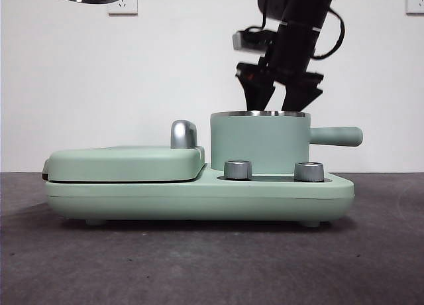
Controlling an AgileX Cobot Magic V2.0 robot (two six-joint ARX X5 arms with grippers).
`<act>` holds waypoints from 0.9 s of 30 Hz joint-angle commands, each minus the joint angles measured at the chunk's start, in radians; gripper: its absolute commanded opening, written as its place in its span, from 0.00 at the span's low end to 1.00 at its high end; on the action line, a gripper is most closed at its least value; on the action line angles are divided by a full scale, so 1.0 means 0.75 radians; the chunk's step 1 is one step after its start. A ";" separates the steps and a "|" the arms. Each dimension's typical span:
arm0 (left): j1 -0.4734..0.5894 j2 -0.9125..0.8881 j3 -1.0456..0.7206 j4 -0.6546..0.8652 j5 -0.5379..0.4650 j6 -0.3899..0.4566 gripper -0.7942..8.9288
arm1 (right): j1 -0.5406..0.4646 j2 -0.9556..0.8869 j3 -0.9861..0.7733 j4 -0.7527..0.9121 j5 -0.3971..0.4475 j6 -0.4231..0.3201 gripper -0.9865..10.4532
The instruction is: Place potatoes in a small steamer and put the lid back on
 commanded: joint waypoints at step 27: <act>-0.004 0.011 0.023 0.044 0.007 -0.001 0.09 | 0.121 -1.378 -0.881 0.165 0.072 0.209 0.40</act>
